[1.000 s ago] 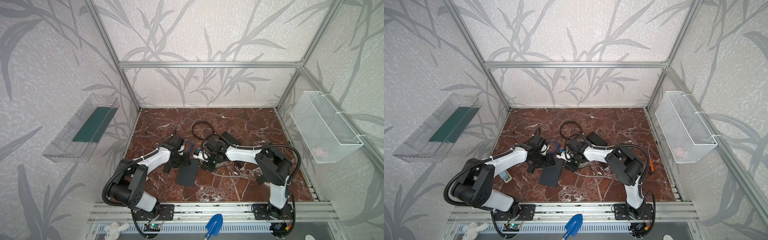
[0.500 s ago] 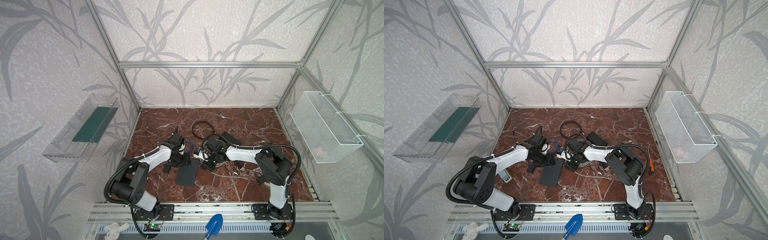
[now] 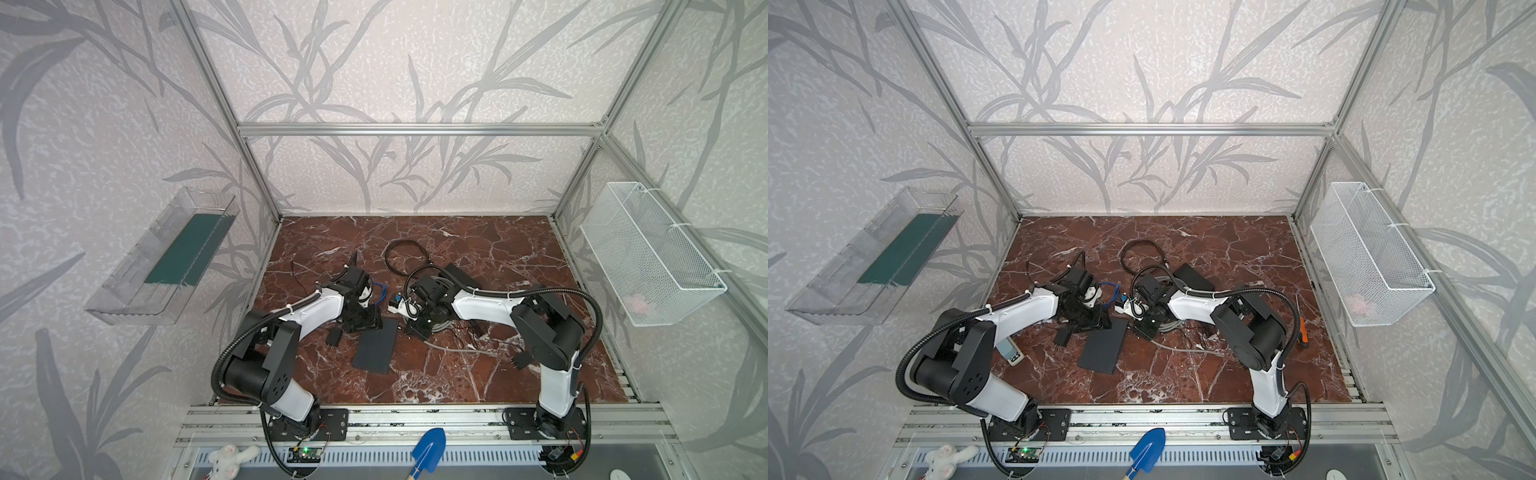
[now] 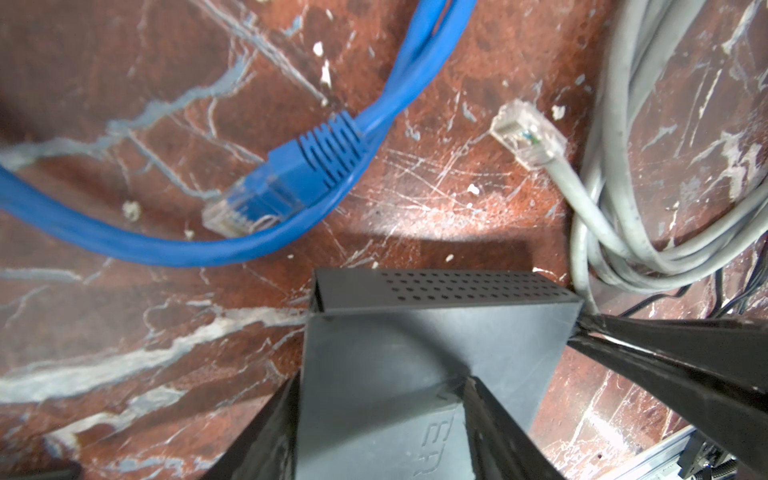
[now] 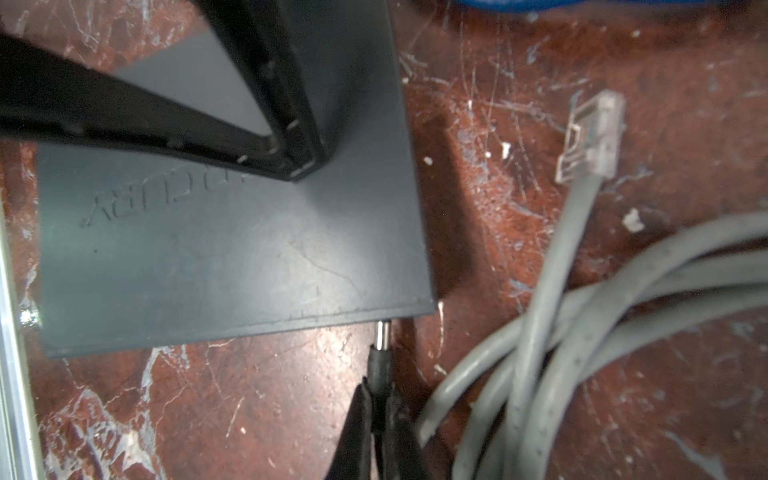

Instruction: Insert the plug into the switch port

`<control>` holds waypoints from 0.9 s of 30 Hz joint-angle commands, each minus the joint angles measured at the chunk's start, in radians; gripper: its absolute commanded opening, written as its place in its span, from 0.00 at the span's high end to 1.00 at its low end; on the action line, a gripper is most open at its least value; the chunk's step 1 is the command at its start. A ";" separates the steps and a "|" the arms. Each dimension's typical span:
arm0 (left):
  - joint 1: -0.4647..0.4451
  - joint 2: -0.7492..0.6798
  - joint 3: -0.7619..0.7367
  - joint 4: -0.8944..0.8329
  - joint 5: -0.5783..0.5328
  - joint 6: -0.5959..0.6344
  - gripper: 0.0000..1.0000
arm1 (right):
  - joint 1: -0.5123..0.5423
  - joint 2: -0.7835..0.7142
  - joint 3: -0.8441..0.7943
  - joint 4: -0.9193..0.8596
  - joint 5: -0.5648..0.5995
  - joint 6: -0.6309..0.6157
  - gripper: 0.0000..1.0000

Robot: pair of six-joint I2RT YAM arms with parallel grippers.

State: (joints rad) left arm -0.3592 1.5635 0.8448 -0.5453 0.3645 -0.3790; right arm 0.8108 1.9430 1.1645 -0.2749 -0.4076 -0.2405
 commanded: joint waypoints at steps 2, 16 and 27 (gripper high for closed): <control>-0.007 0.030 0.007 0.027 0.007 -0.014 0.38 | 0.007 -0.022 -0.025 0.033 -0.008 -0.034 0.94; -0.003 0.026 -0.009 0.057 0.030 -0.048 0.38 | 0.021 -0.013 -0.020 -0.007 -0.071 -0.075 0.94; -0.001 0.019 -0.013 0.061 0.050 -0.037 0.38 | 0.023 -0.006 -0.004 -0.008 -0.056 -0.089 0.94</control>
State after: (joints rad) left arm -0.3511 1.5658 0.8425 -0.5243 0.3725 -0.4191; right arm 0.8154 1.9408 1.1530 -0.2668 -0.4332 -0.3008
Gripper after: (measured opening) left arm 0.620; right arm 0.075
